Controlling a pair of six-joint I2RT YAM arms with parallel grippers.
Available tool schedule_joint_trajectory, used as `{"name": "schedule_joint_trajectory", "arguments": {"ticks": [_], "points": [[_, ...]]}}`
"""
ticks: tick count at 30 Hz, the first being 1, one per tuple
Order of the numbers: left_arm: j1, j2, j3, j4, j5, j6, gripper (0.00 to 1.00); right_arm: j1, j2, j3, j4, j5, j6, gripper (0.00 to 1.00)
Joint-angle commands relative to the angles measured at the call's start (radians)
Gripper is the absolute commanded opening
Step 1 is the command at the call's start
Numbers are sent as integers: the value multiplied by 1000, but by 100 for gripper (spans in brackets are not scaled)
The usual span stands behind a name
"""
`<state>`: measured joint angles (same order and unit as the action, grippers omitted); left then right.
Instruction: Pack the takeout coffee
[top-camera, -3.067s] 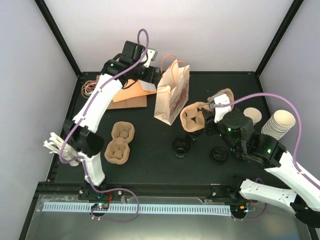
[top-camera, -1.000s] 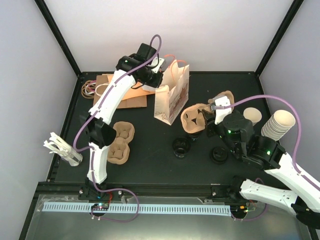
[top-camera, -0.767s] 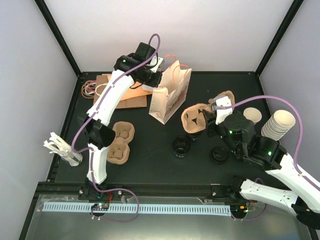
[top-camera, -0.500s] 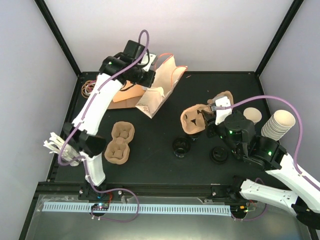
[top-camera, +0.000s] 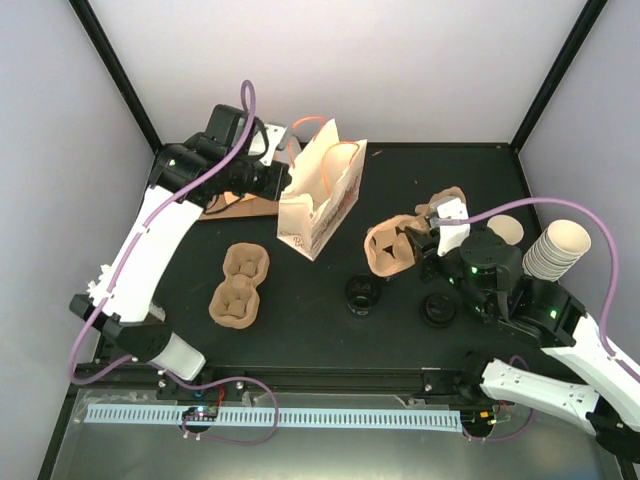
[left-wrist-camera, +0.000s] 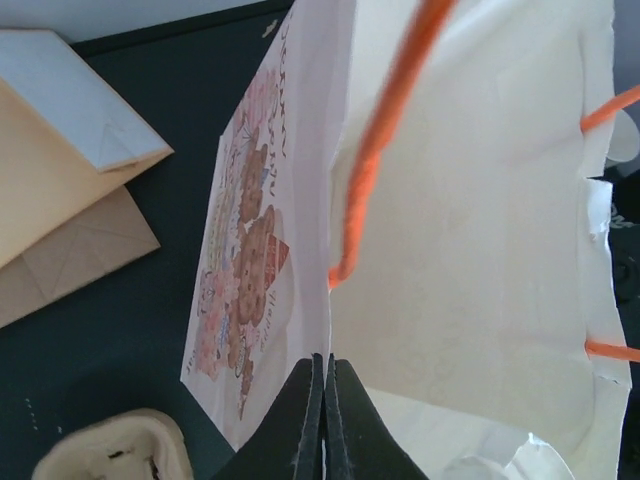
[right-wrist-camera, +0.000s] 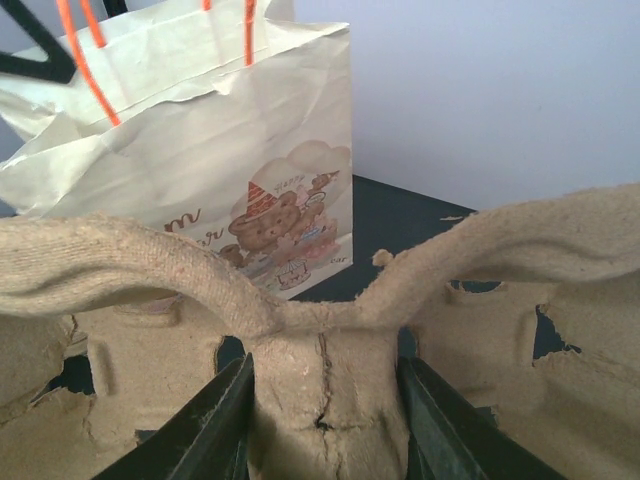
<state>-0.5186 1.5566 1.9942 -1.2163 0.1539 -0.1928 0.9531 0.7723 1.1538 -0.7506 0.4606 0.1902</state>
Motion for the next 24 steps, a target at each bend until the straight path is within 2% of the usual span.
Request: {"name": "schedule_joint_trajectory", "arguments": {"ticks": [1, 13, 17, 24], "points": [[-8, -107, -82, 71, 79, -69, 2, -2, -36, -2, -22, -5, 25, 40], [-27, -432, -509, 256, 171, -303, 2, -3, -65, -37, -21, -15, 26, 40], [-29, -495, -612, 319, 213, -365, 2, -2, -53, -39, -6, -20, 20, 40], [-30, -532, -717, 323, 188, -376, 2, -2, -30, -31, 1, -58, 19, 40]]}}
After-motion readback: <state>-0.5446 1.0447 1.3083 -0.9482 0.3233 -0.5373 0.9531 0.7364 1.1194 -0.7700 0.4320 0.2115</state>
